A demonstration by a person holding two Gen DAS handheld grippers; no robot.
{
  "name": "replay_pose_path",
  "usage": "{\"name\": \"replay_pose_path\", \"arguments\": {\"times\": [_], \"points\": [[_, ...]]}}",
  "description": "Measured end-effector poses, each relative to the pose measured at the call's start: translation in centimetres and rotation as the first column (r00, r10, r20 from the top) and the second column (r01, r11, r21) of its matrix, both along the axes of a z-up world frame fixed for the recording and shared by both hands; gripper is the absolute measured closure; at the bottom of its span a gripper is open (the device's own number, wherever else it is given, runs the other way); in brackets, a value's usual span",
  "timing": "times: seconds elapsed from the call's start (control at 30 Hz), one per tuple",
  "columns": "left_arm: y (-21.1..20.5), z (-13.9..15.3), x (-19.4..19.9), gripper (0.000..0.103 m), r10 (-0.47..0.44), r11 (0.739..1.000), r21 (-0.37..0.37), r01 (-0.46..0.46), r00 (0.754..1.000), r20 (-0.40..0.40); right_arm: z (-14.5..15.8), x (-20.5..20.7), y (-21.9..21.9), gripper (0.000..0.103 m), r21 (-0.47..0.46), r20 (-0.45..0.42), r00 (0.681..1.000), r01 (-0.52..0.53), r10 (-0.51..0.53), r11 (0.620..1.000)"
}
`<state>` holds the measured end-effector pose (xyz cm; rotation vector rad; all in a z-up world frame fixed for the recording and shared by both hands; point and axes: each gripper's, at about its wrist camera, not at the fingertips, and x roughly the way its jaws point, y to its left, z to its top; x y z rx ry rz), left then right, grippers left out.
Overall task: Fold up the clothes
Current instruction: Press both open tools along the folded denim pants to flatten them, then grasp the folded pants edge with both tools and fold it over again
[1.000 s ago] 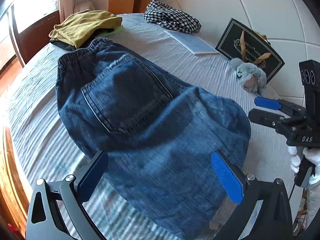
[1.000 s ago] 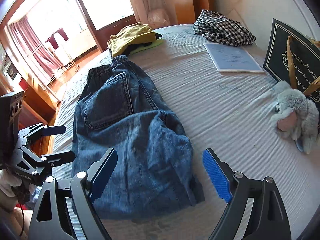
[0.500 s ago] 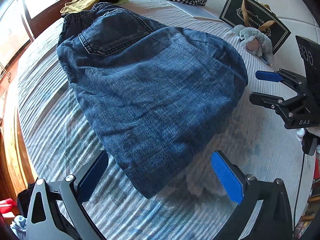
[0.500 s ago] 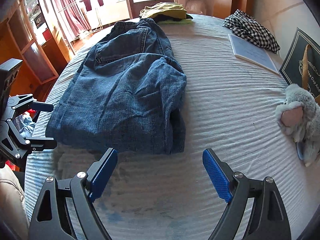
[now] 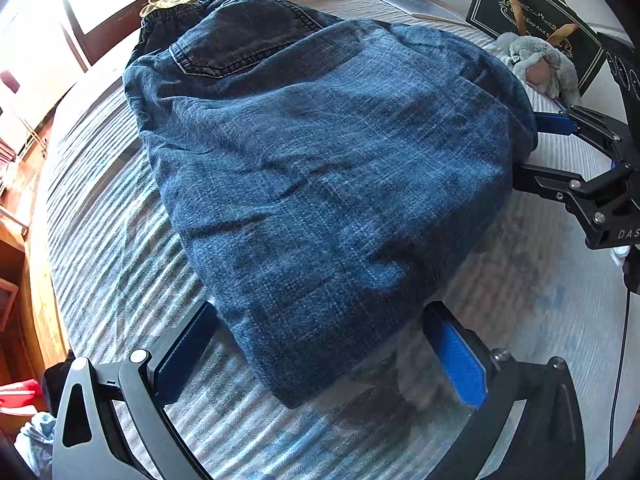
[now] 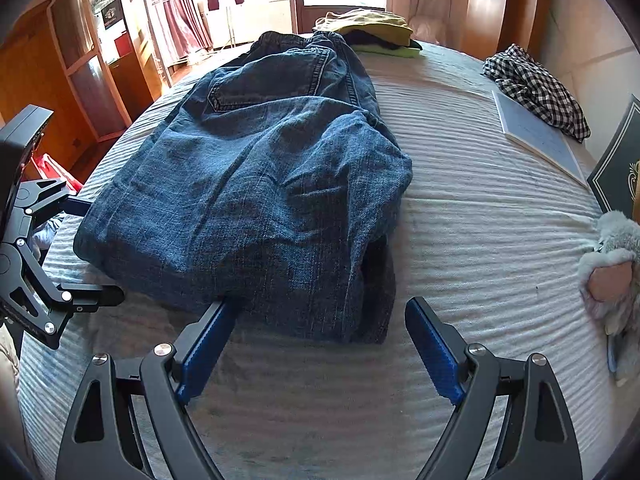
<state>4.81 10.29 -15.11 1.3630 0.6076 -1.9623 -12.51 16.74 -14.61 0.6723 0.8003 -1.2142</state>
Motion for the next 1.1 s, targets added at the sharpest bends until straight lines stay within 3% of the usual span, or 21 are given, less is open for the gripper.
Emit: {"name": "replay_pose_path", "arguments": {"times": [0.17,0.23,0.3,0.33,0.37,0.4,0.47,0.67,0.77,0.87,1.1], "points": [[-0.7,0.3,0.1,0.007,-0.012,1.0,-0.012,0.012,1.0,-0.009,-0.3,0.0,-0.1,0.011,-0.041,-0.021,0.999,-0.03,0.029,0.999],[-0.6,0.8,-0.2,0.016,-0.042,0.999,-0.016,0.041,0.999,-0.03,-0.8,-0.1,-0.6,0.01,-0.03,-0.004,1.0,-0.024,0.024,0.999],[-0.6,1.2,-0.4,0.044,-0.071,0.997,-0.02,0.07,0.996,-0.05,-1.3,-0.3,-1.1,0.01,-0.011,0.021,1.0,-0.008,0.008,1.0],[-0.6,1.7,-0.5,0.054,-0.084,0.996,-0.025,0.082,0.995,-0.063,-1.1,-0.2,-1.2,0.017,-0.017,0.026,1.0,0.005,-0.005,1.0],[-0.7,2.1,-0.5,0.068,-0.093,0.995,-0.033,0.091,0.993,-0.069,-0.7,-0.2,-1.3,0.042,-0.012,0.036,0.999,0.014,-0.013,1.0],[-0.8,2.6,-0.5,0.075,-0.103,0.994,-0.037,0.101,0.992,-0.074,-0.2,-0.1,-1.2,0.057,-0.016,0.063,0.998,0.015,-0.014,1.0],[-1.3,3.8,-0.1,0.082,-0.114,0.993,-0.041,0.11,0.989,-0.095,1.0,0.6,-0.8,0.065,-0.025,0.069,0.997,0.034,-0.032,0.999],[-4.1,9.2,2.0,0.086,-0.146,0.988,-0.086,0.132,0.971,-0.19,7.6,1.1,-0.2,0.068,-0.14,0.185,0.981,0.084,-0.057,0.987],[-5.7,11.9,3.2,0.086,-0.133,0.989,-0.1,0.111,0.96,-0.248,10.8,1.6,-1.9,0.069,-0.204,0.225,0.973,0.093,-0.046,0.974],[-8.9,13.4,4.2,0.086,-0.112,0.99,-0.112,0.084,0.954,-0.277,13.2,2.8,-5.4,0.069,-0.261,0.207,0.978,0.092,-0.038,0.961],[-20.5,13.3,4.5,0.086,-0.053,0.998,-0.046,0.04,0.946,-0.319,14.9,4.0,-17.7,0.069,-0.264,0.191,0.977,0.14,-0.09,0.954]]}}
